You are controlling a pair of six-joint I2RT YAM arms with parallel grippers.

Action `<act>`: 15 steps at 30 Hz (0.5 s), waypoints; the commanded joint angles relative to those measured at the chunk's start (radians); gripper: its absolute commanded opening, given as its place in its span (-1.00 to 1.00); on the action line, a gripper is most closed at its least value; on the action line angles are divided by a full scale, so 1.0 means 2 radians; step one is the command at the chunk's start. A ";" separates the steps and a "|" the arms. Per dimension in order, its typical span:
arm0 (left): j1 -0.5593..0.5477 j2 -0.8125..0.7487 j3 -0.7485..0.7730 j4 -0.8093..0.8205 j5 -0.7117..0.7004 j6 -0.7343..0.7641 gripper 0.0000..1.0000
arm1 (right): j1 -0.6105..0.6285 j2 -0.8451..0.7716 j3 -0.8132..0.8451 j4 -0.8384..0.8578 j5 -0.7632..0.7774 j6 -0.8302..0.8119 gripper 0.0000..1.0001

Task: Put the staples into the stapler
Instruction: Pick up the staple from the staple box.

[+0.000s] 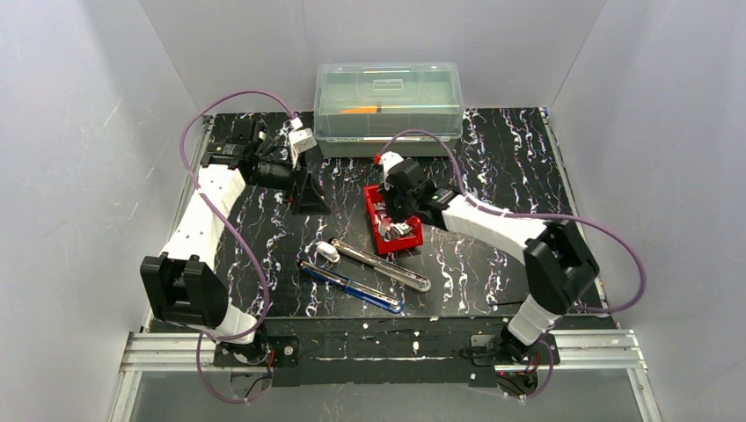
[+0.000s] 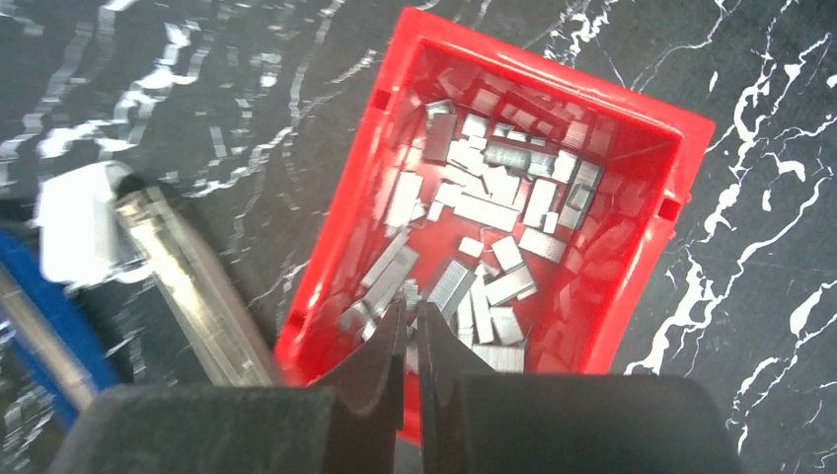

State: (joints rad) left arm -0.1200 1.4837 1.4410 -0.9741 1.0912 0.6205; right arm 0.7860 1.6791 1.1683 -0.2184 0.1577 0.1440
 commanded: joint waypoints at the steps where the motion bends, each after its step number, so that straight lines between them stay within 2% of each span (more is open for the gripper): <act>1: -0.006 -0.002 0.014 -0.023 0.040 0.055 0.56 | -0.017 -0.077 0.023 -0.004 -0.100 0.016 -0.88; 6: -0.037 -0.005 0.017 -0.045 0.045 0.102 0.62 | -0.023 -0.111 0.036 -0.021 -0.232 0.022 -0.85; 9: -0.099 -0.012 0.000 -0.062 0.033 0.131 0.62 | -0.023 -0.133 0.048 -0.011 -0.338 0.051 -0.82; 12: -0.110 -0.005 0.015 -0.054 0.013 0.149 0.61 | -0.028 -0.138 0.056 -0.021 -0.334 0.050 -0.82; 15: -0.112 -0.010 0.020 -0.053 0.014 0.179 0.58 | -0.046 -0.151 0.051 -0.009 -0.392 0.064 -0.83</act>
State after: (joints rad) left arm -0.3431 1.4841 1.4414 -1.0588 1.1061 0.9054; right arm 0.7212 1.4326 1.2308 -0.2646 -0.5091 0.2405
